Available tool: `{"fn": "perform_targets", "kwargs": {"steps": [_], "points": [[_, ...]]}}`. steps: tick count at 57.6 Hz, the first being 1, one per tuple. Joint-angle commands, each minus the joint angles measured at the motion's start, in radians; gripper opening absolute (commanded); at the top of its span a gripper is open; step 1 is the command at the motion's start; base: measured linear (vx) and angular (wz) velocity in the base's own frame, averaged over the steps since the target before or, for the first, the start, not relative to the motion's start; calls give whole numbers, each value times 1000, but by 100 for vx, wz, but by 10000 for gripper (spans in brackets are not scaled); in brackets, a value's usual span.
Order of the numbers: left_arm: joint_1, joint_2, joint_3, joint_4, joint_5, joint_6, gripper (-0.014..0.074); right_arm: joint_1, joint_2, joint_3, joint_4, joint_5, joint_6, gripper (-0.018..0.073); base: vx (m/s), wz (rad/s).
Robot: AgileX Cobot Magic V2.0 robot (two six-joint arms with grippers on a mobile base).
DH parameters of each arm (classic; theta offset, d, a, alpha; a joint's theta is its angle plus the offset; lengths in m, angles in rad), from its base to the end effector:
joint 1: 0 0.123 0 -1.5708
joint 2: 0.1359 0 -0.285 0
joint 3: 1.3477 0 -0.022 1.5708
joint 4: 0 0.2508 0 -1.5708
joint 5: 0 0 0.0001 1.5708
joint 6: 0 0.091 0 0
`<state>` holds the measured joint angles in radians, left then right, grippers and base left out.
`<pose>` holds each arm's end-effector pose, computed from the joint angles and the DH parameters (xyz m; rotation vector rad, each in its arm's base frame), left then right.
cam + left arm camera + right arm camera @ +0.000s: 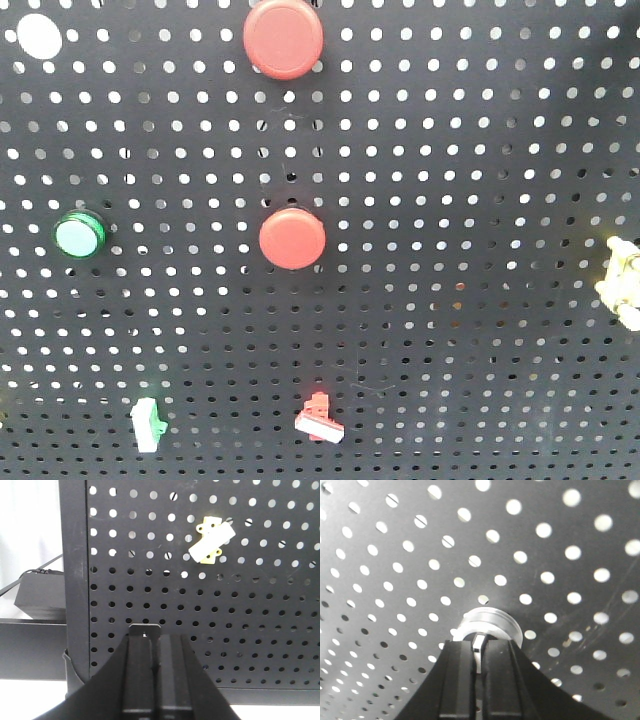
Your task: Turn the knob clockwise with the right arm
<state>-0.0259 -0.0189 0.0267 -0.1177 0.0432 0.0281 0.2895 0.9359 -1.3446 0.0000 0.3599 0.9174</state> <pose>0.0561 -0.0019 0.2013 -0.0448 1.5344 -0.0957 0.1571 0.0468 0.5242 0.4668 1.4375 0.9831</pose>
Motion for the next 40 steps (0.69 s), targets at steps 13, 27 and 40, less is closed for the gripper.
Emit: {"fn": "perform_targets", "kwargs": {"steps": [13,27,40], "points": [[2,0,13,-8,-82,-10,-6,-2,15,-18,-57,-119,7,269,0,0],[2,0,13,-8,-82,-10,-6,-2,-84,-18,-67,53,-211,396,0,0],[2,0,13,-8,-82,-10,-6,-2,-241,30,-113,262,-598,176,0,0]]}}
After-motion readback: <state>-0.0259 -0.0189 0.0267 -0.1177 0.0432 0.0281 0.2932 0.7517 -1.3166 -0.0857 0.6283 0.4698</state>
